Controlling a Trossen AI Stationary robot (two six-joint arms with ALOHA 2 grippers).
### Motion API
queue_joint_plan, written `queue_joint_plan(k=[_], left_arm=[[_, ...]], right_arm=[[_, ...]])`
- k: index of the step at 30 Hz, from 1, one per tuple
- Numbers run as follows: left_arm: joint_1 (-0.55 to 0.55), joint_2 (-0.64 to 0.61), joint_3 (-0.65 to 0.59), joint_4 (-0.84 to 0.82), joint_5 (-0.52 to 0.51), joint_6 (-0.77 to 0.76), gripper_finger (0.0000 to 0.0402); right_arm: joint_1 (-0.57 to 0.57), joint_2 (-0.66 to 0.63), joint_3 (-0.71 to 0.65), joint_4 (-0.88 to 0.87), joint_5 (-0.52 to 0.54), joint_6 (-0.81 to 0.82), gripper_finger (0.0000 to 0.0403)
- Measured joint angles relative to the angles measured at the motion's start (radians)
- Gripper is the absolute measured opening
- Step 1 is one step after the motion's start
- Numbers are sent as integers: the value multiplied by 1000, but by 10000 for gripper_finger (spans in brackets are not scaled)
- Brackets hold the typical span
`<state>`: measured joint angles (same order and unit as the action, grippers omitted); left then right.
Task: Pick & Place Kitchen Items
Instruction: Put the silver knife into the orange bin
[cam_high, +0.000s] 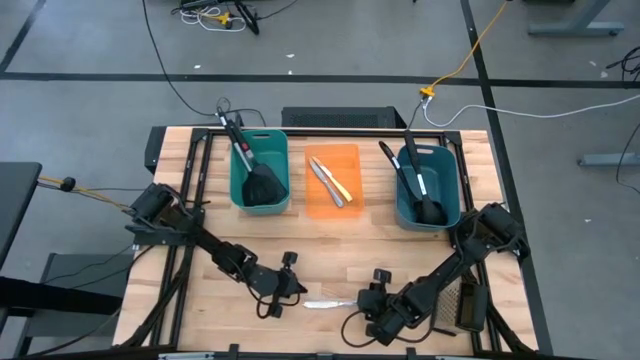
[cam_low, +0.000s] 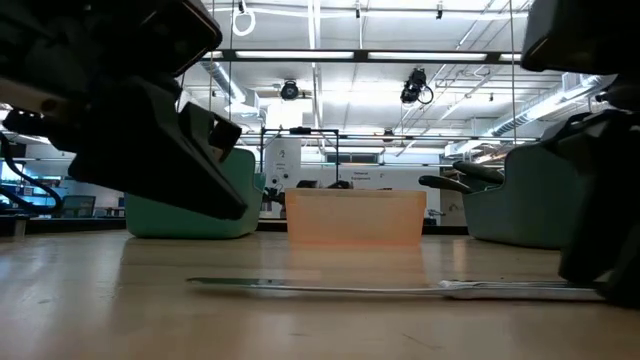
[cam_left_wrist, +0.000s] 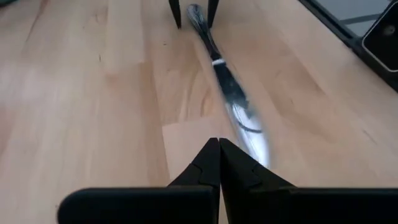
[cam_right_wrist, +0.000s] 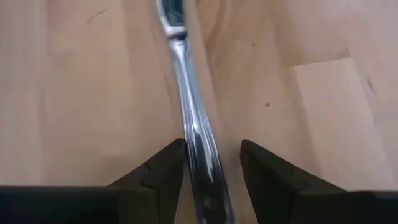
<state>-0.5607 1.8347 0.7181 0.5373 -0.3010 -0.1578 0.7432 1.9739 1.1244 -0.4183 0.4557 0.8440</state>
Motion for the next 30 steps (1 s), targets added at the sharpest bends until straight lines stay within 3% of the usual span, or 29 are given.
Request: queue_joint_plan(k=[20, 30], left_arm=[[13, 0, 0, -21, 26, -15, 6], [13, 0, 0, -68, 24, -40, 6]], right_arm=[[-113, 48, 3, 55, 3, -15, 165], [-140, 49, 1, 86, -1, -25, 136]])
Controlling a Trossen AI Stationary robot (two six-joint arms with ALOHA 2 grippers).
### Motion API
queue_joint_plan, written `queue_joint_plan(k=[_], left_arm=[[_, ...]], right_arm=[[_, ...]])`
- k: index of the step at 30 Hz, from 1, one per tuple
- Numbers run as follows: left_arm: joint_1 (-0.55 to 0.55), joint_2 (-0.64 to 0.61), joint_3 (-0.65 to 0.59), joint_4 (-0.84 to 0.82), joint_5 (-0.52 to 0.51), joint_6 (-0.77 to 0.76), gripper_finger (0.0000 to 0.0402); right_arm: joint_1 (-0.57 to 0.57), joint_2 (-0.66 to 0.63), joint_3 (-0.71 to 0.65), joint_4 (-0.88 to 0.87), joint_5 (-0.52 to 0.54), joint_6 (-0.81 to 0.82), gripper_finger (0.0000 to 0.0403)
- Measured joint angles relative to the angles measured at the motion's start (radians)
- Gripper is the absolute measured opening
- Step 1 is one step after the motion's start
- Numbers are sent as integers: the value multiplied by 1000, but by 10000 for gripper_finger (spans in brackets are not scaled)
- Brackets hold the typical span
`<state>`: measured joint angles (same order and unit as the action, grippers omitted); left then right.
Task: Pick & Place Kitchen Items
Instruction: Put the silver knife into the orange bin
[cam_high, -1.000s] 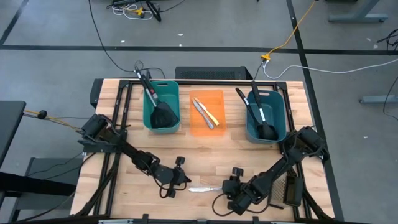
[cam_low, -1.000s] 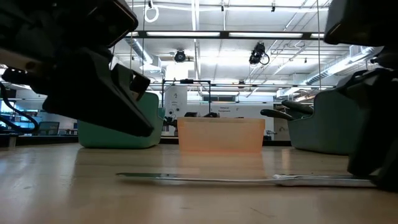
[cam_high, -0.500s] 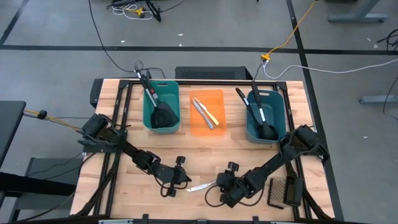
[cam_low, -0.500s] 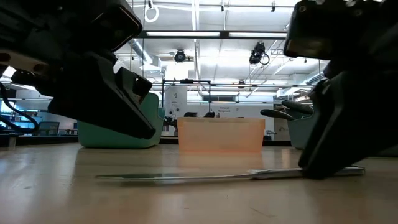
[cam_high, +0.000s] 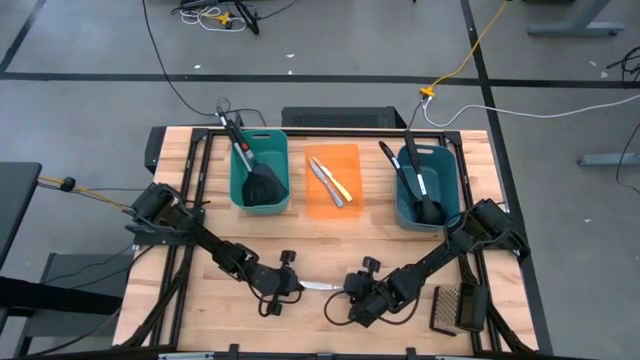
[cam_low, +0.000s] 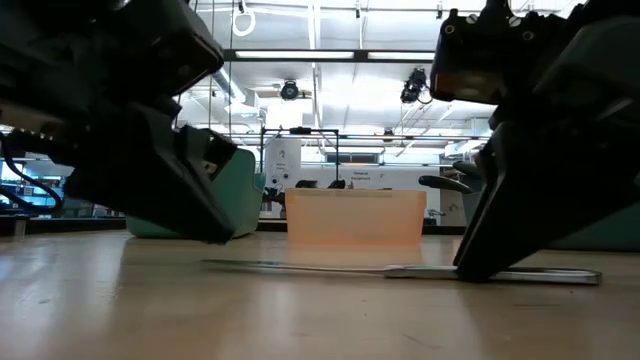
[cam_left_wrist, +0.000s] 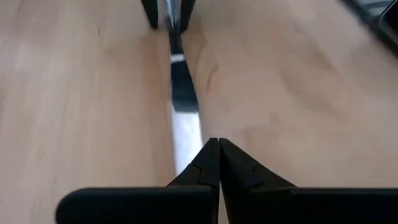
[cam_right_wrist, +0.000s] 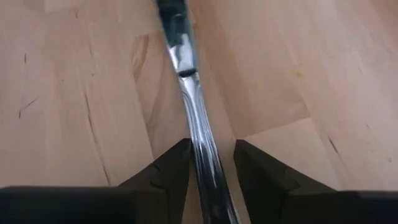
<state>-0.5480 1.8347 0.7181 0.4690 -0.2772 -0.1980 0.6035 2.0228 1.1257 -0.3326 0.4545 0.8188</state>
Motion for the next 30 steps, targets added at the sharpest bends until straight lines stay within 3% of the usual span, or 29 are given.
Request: queue_joint_plan(k=[5, 24, 30], left_arm=[[4, 0, -4, -49, -75, -28, 6], [28, 0, -15, -78, -82, -87, 4], [28, -2, -15, -101, -96, -114, 3]], right_arm=[[-2, 1, -1, 5, 2, -16, 128], [-1, 2, -1, 9, 1, -42, 128], [-3, 0, -1, 8, -42, -61, 128]])
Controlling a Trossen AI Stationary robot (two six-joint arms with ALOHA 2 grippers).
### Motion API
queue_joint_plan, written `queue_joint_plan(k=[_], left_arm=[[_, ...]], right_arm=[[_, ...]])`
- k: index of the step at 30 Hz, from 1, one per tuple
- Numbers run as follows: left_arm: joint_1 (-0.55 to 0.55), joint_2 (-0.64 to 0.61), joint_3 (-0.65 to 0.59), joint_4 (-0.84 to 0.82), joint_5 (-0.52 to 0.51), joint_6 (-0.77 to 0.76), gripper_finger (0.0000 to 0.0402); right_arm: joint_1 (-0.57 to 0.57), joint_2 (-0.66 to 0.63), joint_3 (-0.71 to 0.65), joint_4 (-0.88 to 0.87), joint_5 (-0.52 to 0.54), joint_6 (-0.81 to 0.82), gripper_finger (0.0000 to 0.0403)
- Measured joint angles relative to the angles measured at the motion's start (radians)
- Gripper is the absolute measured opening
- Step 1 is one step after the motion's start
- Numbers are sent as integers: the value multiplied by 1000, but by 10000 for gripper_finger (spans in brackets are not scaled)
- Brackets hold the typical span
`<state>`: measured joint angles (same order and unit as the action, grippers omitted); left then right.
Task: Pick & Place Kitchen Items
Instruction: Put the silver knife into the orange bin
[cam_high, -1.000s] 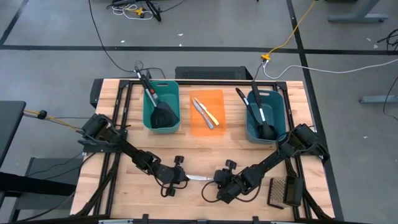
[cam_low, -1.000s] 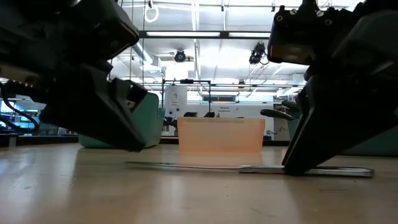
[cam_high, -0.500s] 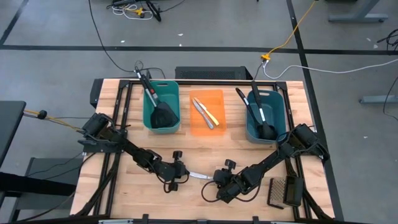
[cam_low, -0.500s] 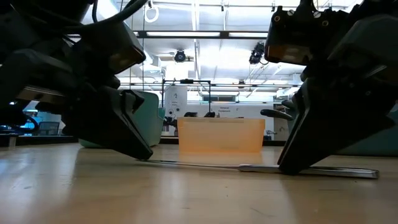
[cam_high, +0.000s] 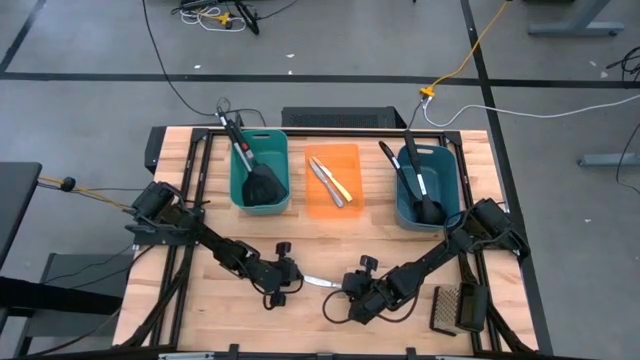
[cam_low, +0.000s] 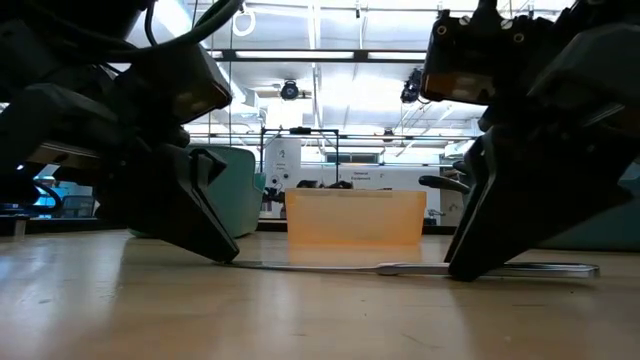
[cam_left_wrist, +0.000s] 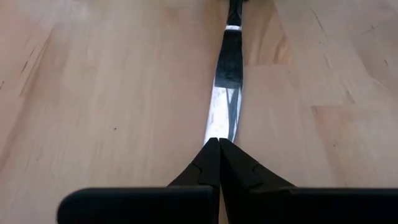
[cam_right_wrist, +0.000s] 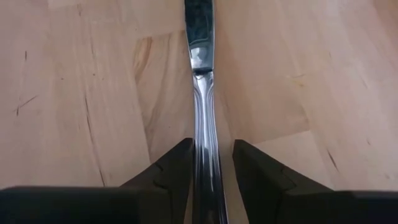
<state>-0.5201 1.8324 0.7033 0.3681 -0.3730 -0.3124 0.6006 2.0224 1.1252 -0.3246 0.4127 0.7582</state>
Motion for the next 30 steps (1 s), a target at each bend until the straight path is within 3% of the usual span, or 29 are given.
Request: queue_joint_plan(k=[9, 16, 30], left_arm=[[0, 0, 0, -12, -3, -21, 3], [0, 0, 0, -15, -3, -21, 3], [0, 0, -1, -17, 0, -17, 5]], right_arm=[[-5, -40, 1, -43, -127, 26, 128], [-2, -75, 0, -133, -301, 94, 128], [9, -75, 2, -176, -362, 117, 128]])
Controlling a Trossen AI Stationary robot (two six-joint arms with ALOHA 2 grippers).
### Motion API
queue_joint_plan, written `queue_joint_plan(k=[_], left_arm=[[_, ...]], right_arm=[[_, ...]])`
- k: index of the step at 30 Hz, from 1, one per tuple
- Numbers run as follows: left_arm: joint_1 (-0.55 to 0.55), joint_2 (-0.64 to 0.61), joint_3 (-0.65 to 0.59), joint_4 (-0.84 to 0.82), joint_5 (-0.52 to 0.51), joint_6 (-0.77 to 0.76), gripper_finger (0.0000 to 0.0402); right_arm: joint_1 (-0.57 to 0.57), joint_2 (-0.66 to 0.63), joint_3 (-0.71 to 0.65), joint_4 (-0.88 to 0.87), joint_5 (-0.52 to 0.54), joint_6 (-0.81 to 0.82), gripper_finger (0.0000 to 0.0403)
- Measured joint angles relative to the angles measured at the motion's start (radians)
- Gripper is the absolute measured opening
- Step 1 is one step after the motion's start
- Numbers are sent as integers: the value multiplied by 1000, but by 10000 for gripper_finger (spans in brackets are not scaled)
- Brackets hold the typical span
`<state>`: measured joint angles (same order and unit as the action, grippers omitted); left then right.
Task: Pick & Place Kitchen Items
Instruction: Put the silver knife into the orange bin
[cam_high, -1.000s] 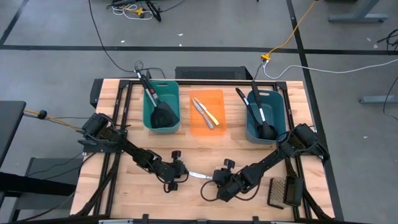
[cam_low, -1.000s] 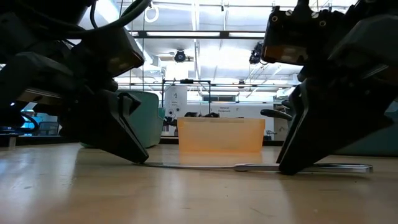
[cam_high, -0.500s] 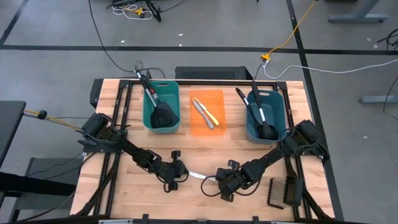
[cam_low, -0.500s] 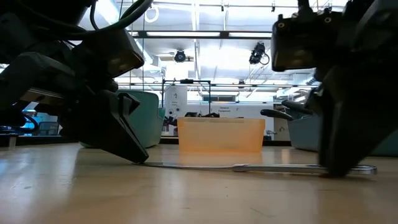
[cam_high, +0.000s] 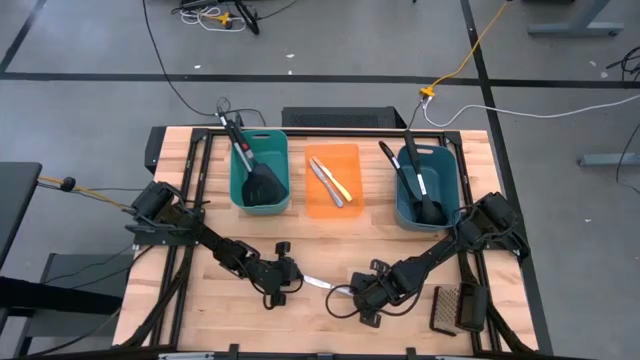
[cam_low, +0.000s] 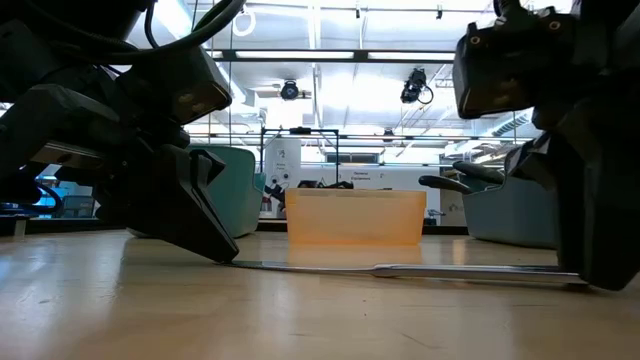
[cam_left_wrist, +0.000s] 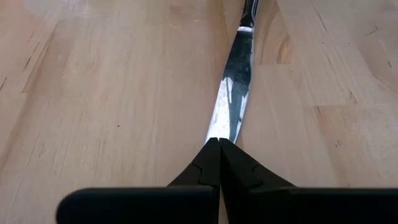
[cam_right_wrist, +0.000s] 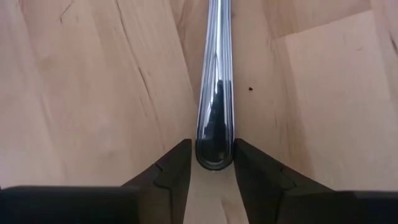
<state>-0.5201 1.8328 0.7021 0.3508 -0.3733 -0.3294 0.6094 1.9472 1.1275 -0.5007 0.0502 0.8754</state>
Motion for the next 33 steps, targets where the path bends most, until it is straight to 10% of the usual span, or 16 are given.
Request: queue_joint_plan(k=[7, 33], left_arm=[[0, 0, 0, 2, 1, 2, 5], [-23, 0, -2, 46, -11, 81, 26]], right_arm=[[3, 0, 0, -4, 53, -61, 76], [36, 2, 4, -7, 193, -91, 75]])
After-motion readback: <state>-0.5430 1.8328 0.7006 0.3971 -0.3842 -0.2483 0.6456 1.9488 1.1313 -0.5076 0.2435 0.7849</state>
